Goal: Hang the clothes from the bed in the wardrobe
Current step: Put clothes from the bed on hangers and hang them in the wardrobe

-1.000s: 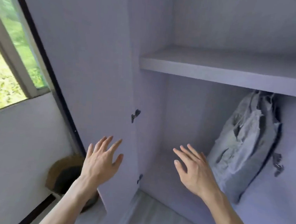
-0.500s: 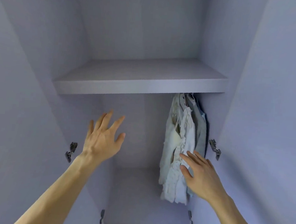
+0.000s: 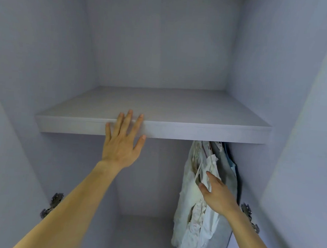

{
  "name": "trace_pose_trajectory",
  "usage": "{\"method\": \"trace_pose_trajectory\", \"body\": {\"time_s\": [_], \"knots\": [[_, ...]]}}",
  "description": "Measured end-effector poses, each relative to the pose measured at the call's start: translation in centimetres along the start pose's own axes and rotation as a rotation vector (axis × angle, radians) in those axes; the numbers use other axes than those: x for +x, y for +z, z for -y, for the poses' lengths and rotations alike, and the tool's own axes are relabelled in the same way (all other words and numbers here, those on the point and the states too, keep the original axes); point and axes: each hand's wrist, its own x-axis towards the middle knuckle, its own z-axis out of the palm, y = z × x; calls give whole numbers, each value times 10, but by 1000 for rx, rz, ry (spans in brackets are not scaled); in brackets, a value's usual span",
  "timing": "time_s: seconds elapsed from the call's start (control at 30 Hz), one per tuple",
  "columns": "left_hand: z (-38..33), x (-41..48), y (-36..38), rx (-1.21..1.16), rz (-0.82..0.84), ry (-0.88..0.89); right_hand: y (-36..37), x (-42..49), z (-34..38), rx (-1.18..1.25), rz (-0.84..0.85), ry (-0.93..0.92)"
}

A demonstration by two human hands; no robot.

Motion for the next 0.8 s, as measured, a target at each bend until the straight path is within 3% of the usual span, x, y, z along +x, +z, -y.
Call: {"method": "trace_pose_trajectory", "body": {"time_s": [0.3, 0.47, 0.6, 0.8], "knots": [[1, 14, 42, -4, -141, -24, 14, 92, 3, 395, 17, 185], [2, 16, 45, 15, -151, -12, 23, 123, 9, 620, -42, 272], [5, 15, 47, 39, -162, -15, 30, 134, 13, 812, 14, 336], [7, 16, 49, 71, -175, -10, 23, 129, 25, 870, 89, 221]]}}
